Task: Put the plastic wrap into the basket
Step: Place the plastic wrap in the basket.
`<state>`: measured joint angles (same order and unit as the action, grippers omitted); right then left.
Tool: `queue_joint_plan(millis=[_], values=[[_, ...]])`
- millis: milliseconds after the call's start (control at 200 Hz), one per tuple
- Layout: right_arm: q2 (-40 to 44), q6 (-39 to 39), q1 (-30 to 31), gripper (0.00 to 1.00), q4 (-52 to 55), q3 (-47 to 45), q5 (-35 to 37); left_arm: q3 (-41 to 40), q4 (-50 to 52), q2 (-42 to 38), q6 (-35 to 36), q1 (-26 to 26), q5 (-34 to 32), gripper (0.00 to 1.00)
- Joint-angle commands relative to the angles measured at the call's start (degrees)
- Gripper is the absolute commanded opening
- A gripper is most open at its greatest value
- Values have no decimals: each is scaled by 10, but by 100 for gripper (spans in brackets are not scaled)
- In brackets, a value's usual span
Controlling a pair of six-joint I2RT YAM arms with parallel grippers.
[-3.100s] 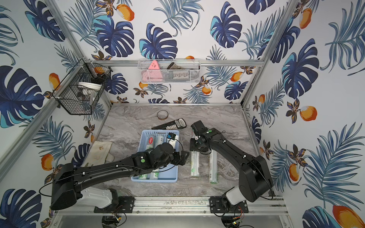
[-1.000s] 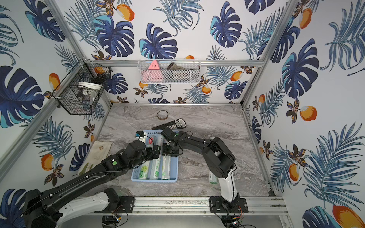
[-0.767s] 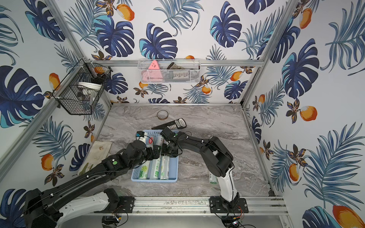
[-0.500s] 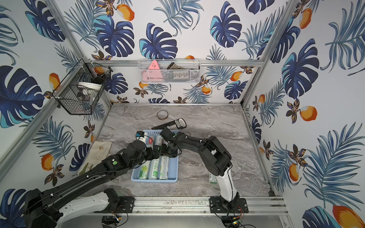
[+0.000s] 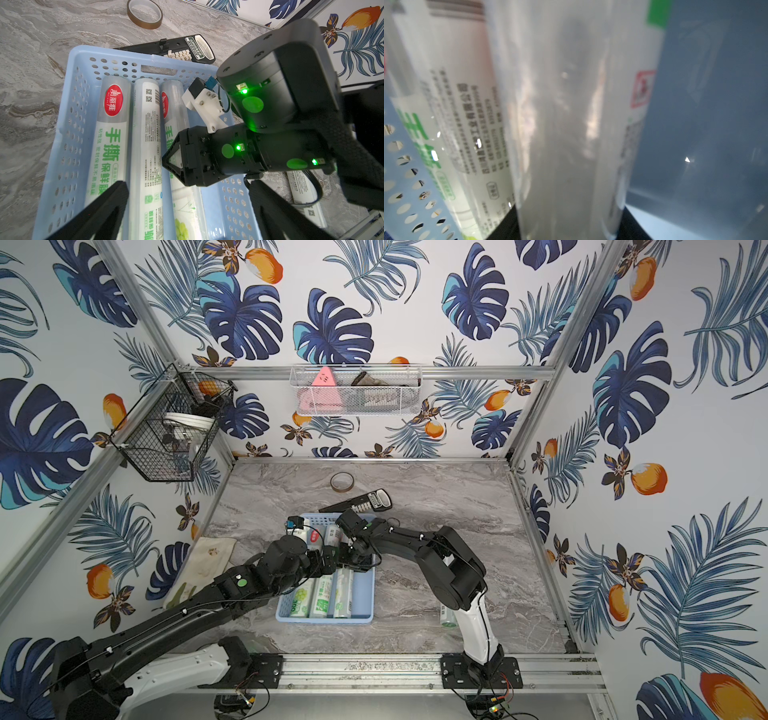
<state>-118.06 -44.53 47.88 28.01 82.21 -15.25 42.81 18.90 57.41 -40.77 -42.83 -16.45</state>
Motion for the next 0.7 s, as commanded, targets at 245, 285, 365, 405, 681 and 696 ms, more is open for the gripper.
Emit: queue_joint_plan(millis=[245, 285, 365, 405, 681, 696], values=[[8, -1, 3, 61, -9, 7, -1, 4, -9, 1, -8, 1, 4, 99], [8, -1, 4, 61, -11, 7, -2, 5, -9, 2, -8, 1, 4, 99], [11, -2, 4, 61, -21, 3, -13, 4, -10, 2, -7, 1, 5, 99], [12, -4, 5, 61, -27, 1, -17, 5, -10, 2, -8, 1, 5, 99], [29, -10, 6, 61, -58, -12, -33, 5, -7, -1, -8, 1, 4, 99], [30, -10, 6, 61, -59, -13, -34, 4, -7, -2, -8, 1, 4, 99]])
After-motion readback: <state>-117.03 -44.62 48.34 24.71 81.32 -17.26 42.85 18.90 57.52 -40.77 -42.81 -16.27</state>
